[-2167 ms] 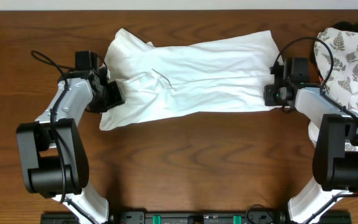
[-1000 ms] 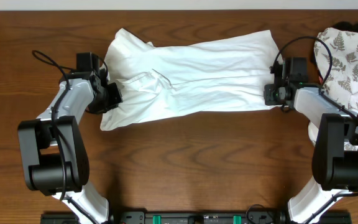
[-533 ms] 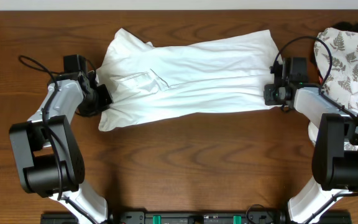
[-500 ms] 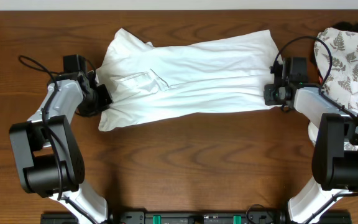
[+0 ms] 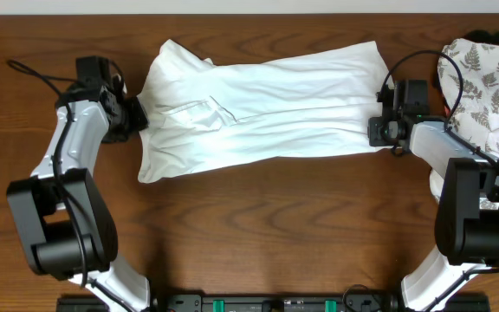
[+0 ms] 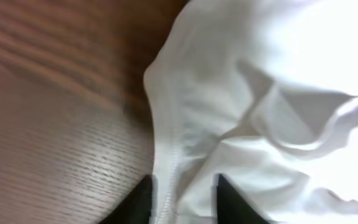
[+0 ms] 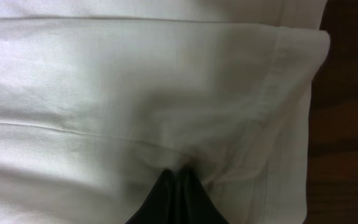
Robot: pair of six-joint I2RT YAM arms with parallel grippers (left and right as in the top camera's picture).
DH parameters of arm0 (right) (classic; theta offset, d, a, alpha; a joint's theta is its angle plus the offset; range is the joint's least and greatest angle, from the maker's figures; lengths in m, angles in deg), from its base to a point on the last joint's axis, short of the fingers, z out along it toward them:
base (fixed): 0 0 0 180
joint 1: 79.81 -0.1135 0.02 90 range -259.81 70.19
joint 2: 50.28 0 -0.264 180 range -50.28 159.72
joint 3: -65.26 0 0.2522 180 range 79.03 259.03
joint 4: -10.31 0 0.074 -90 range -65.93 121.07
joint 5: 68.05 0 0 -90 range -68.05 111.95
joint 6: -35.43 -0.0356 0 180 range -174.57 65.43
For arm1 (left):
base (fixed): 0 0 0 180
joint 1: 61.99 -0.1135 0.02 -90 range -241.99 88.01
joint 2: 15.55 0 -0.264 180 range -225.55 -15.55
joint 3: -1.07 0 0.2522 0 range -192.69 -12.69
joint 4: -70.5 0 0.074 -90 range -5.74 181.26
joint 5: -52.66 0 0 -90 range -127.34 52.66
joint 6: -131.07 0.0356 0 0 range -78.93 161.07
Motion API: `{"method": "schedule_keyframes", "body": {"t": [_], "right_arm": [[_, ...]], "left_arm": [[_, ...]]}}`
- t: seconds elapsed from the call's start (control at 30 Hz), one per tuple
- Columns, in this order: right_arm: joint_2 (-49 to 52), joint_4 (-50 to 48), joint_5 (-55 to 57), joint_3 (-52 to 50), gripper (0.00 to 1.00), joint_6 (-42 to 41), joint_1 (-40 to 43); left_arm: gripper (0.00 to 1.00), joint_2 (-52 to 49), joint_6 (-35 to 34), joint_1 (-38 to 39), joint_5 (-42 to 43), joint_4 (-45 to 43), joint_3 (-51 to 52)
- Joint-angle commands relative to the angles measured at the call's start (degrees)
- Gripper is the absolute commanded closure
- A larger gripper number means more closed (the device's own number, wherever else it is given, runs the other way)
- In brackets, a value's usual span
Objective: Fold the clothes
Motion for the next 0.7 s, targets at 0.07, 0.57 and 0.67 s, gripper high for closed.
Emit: {"method": "schedule_keyframes", "body": {"t": [0.07,0.57,0.67], "right_arm": [[3.74,0.70,2.29,-1.27,0.94,0.52,0.68],[3.74,0.74,2.29,-1.27,0.94,0.52,0.68],[3.74,0.72,2.29,-1.27,0.94,0.52,0.68]], "left_arm": [[0.94,1.38,0.74,2.49,-0.52,1.11,-0.83],[0.94,-2.56,2.91,11.41,-4.63,0.85,-0.79],[0.94,-3.58,2.91,11.45,-4.63,0.79,-0.79]]}}
